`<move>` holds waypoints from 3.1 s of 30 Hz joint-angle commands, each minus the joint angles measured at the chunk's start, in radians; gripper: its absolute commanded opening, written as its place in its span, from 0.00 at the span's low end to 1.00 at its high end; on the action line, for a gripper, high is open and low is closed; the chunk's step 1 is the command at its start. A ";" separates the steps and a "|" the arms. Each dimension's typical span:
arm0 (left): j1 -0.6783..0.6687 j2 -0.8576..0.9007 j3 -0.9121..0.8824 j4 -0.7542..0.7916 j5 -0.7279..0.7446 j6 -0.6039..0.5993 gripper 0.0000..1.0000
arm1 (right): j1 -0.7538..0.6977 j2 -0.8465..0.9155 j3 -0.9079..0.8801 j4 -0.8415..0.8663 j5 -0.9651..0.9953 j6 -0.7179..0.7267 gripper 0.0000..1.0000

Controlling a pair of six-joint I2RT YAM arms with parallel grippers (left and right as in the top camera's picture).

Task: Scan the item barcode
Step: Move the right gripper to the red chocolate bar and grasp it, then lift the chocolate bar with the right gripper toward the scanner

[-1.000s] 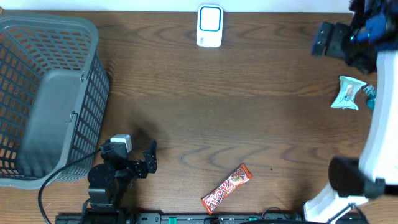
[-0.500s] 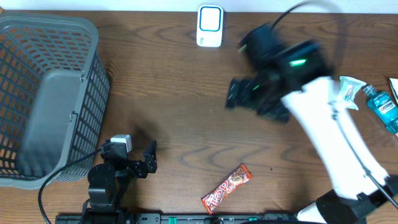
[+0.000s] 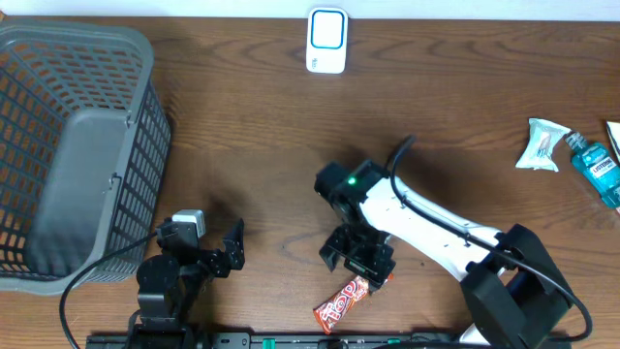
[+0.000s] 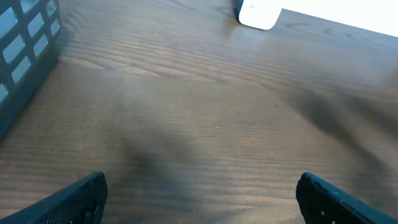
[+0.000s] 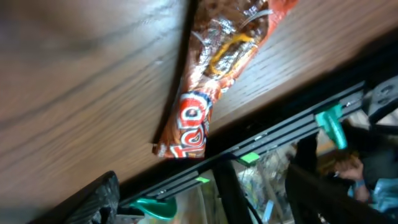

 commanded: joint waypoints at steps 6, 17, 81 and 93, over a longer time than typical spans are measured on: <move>-0.003 -0.004 -0.007 -0.012 0.005 -0.001 0.96 | 0.029 -0.008 -0.158 0.244 0.060 0.088 0.68; -0.003 -0.004 -0.007 -0.012 0.005 -0.001 0.96 | 0.072 -0.008 -0.257 0.401 0.084 0.262 0.02; -0.003 -0.004 -0.007 -0.012 0.005 -0.001 0.96 | 0.082 0.222 -0.042 0.390 0.693 -0.765 0.13; -0.003 -0.004 -0.007 -0.012 0.005 -0.001 0.96 | -0.039 0.092 0.074 0.310 0.196 -1.118 0.01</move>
